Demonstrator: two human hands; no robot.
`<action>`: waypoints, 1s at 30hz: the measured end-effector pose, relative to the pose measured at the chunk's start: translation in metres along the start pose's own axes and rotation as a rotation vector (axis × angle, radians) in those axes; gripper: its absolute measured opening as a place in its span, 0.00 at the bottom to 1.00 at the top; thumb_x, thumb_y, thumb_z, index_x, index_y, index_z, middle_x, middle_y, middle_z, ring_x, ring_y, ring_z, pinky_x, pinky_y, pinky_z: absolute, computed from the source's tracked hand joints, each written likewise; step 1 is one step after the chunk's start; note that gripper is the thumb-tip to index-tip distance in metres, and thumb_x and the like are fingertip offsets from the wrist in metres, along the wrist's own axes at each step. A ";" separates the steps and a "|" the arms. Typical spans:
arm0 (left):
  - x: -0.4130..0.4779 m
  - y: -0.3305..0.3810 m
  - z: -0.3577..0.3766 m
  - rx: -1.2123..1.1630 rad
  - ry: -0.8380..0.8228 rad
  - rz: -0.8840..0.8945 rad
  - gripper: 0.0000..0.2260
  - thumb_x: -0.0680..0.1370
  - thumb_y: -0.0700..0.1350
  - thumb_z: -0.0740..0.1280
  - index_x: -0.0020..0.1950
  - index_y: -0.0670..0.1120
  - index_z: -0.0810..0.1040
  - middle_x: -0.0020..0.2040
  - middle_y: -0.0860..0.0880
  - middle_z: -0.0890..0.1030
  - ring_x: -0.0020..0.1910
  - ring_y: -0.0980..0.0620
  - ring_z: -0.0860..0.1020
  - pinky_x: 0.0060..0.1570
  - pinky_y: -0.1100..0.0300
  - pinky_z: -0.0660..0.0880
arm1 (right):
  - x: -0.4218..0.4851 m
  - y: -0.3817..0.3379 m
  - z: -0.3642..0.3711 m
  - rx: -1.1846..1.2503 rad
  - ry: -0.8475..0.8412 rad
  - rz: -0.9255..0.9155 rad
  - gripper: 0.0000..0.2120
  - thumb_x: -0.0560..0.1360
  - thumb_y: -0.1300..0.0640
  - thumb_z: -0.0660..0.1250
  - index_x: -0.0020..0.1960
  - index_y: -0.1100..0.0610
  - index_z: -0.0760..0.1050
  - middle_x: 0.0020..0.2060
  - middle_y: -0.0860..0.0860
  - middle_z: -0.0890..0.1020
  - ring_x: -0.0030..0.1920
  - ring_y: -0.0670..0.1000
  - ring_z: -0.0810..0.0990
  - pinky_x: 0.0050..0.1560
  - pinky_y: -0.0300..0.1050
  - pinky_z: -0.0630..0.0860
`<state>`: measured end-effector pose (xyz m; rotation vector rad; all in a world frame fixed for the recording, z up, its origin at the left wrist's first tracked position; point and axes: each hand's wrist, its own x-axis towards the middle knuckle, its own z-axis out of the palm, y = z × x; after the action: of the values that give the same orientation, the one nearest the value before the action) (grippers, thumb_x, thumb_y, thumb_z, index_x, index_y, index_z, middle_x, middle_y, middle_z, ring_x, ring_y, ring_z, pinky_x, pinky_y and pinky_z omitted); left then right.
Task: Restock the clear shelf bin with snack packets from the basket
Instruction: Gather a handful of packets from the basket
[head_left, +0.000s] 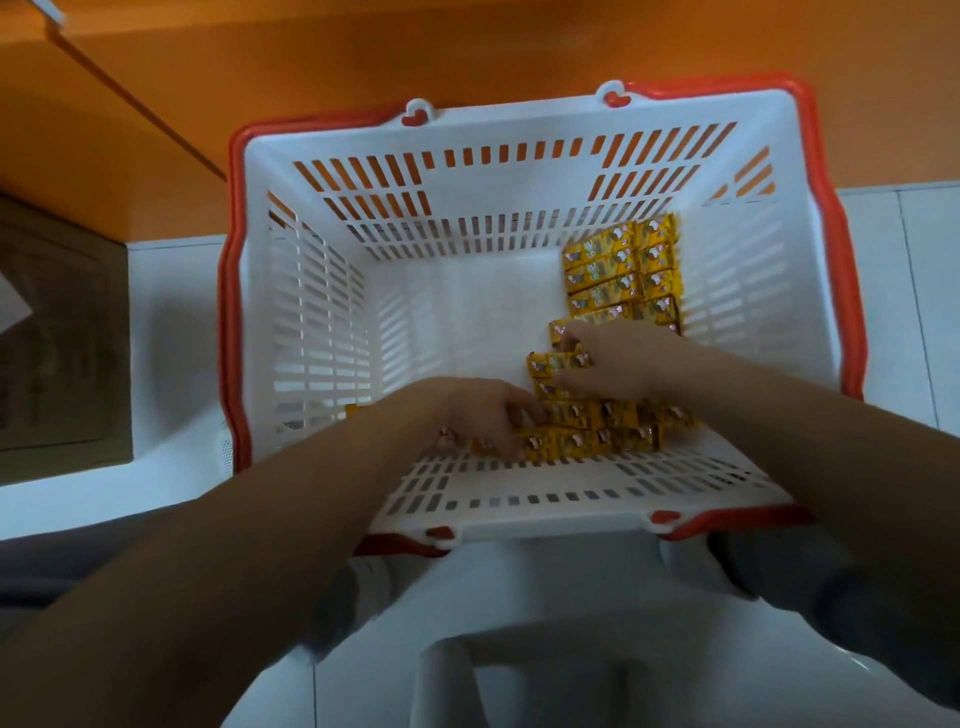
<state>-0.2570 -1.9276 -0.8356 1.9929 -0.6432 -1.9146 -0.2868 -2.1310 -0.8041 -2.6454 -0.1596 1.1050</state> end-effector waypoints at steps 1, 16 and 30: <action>0.000 0.000 0.000 0.003 0.000 -0.004 0.28 0.74 0.47 0.77 0.72 0.57 0.72 0.65 0.53 0.73 0.64 0.46 0.77 0.66 0.44 0.76 | 0.000 -0.001 0.000 0.001 0.003 0.005 0.22 0.78 0.37 0.60 0.64 0.50 0.68 0.49 0.49 0.77 0.51 0.55 0.77 0.43 0.48 0.70; -0.023 0.003 -0.002 -0.077 0.018 -0.079 0.23 0.68 0.60 0.79 0.60 0.56 0.79 0.59 0.54 0.81 0.58 0.51 0.80 0.56 0.56 0.77 | 0.000 0.000 -0.015 0.275 -0.122 0.081 0.20 0.71 0.48 0.77 0.55 0.47 0.69 0.44 0.45 0.74 0.43 0.48 0.77 0.34 0.43 0.70; -0.172 0.060 -0.058 -0.724 0.591 0.200 0.20 0.73 0.51 0.79 0.61 0.51 0.75 0.55 0.46 0.81 0.46 0.47 0.81 0.43 0.54 0.79 | -0.089 -0.045 -0.137 1.123 0.204 -0.005 0.14 0.74 0.65 0.72 0.57 0.54 0.76 0.52 0.49 0.81 0.44 0.42 0.84 0.38 0.44 0.83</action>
<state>-0.2077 -1.8962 -0.6538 1.7661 0.0238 -1.1068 -0.2516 -2.1334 -0.6386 -1.6970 0.3863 0.6056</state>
